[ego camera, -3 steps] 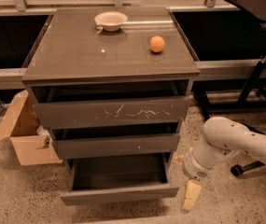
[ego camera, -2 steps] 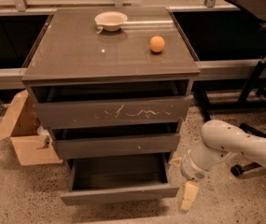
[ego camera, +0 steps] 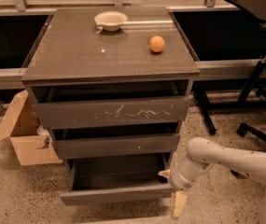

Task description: Close bottom drawer

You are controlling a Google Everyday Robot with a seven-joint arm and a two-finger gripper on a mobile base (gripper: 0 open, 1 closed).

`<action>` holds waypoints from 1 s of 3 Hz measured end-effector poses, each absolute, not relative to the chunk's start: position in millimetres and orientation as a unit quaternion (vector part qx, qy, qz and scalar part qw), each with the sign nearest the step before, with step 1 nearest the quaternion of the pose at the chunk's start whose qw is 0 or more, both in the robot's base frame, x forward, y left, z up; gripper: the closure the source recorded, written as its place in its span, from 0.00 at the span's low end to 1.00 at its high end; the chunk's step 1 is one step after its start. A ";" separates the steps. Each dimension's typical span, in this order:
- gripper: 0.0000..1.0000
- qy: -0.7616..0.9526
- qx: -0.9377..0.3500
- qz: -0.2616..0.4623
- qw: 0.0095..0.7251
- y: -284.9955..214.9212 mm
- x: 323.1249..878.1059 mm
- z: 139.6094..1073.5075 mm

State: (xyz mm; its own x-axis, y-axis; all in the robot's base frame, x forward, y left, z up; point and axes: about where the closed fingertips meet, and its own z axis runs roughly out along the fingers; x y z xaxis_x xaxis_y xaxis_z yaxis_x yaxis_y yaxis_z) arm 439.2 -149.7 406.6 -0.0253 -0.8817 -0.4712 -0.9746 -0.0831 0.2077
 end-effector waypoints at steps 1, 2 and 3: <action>0.14 0.651 -0.705 0.268 0.087 -140.2 437.5 349.9; 0.37 0.642 -0.706 0.288 0.088 -135.1 435.2 302.9; 0.61 0.638 -0.700 0.305 0.097 -129.7 438.1 264.8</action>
Offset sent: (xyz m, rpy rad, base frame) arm -0.0033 0.0190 -0.1650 0.0986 0.0739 0.0796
